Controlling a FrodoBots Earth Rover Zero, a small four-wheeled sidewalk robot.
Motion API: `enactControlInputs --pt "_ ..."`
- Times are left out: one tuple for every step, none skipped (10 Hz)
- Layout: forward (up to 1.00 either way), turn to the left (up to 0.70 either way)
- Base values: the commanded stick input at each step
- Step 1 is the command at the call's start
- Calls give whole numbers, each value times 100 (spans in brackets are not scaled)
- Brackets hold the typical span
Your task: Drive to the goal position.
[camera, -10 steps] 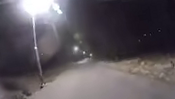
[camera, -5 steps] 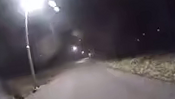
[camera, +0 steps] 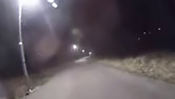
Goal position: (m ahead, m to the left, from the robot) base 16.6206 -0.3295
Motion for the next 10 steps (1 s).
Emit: enactControlInputs --pt "100 0" --pt "100 0" --pt "100 0" --pt "100 0" --pt "100 0" --pt "100 29" --pt "100 40" --pt "100 18" --pt "100 0" --pt "100 0"
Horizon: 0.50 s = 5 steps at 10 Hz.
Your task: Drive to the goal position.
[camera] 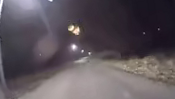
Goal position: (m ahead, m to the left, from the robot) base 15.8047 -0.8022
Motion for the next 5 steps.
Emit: enactControlInputs --pt "100 0" --pt "100 0" --pt "100 0" --pt "100 0" --pt "100 0"
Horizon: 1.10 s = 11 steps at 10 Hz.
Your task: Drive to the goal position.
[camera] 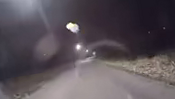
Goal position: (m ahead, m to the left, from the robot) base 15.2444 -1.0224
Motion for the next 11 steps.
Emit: enactControlInputs --pt "100 0" --pt "100 0" --pt "100 1" --pt "100 4" --pt "100 1" --pt "100 0" --pt "100 0" --pt "100 0" --pt "100 0" --pt "100 0" --pt "100 0"
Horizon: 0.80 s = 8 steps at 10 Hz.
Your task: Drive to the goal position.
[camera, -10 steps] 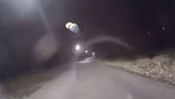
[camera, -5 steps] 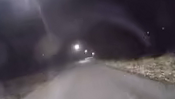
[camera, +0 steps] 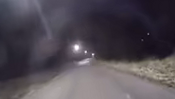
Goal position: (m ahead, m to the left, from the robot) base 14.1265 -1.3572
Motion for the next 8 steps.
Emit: enactControlInputs --pt "100 0" --pt "100 0" --pt "100 0" --pt "100 0" --pt "100 0" --pt "100 0" --pt "100 0" --pt "100 8"
